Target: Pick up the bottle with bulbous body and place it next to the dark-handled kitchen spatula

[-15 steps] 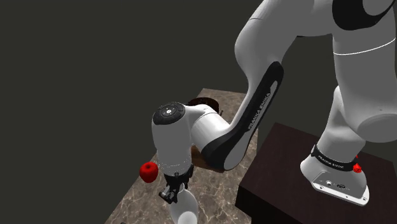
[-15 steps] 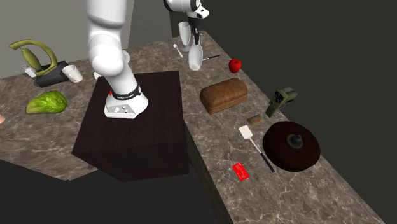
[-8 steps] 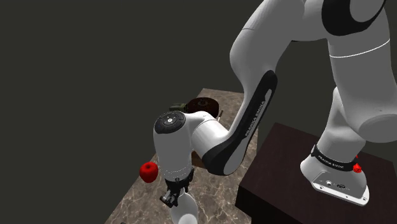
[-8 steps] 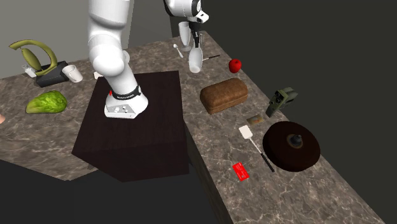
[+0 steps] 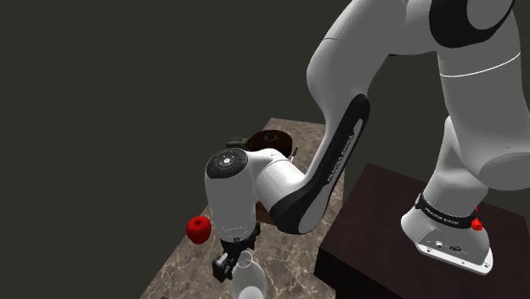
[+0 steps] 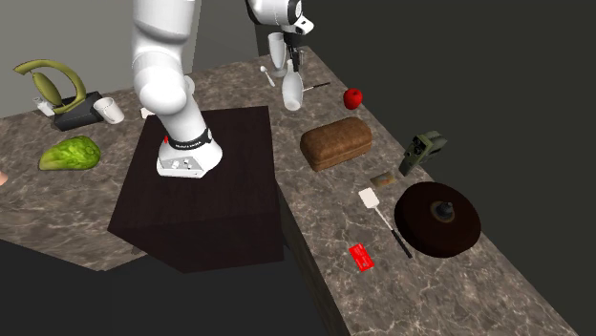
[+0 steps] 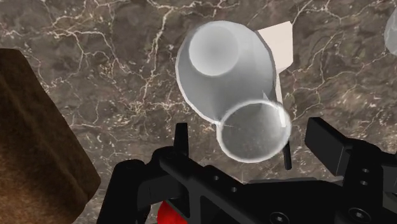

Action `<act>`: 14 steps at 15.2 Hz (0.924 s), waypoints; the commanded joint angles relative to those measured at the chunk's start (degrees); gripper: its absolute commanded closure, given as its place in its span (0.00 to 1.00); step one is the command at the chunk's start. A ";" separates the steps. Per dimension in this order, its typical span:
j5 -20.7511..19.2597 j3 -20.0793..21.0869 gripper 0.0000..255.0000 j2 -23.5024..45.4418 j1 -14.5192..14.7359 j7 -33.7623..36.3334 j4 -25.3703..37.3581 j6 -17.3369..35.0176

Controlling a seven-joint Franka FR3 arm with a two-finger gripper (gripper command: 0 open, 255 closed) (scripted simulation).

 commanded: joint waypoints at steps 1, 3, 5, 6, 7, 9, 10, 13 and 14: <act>0.00 0.00 0.00 0.00 0.00 0.00 0.00 0.00; 1.37 1.08 0.00 -1.59 -0.79 -0.90 -0.23 -1.19; 4.20 3.19 0.00 -4.75 -2.33 -2.75 -0.46 -3.67; 5.35 3.96 0.00 -5.97 -2.89 -3.50 -0.47 -4.69; 5.36 3.93 0.00 -5.98 -2.87 -3.51 -0.47 -4.68; 5.37 3.92 0.00 -5.98 -2.86 -3.51 -0.47 -4.68; 5.37 3.92 0.00 -5.98 -2.86 -3.51 -0.47 -4.68; 5.37 3.92 0.00 -5.98 -2.86 -3.51 -0.47 -4.68; 5.37 3.92 0.00 -5.98 -2.86 -3.51 -0.47 -4.68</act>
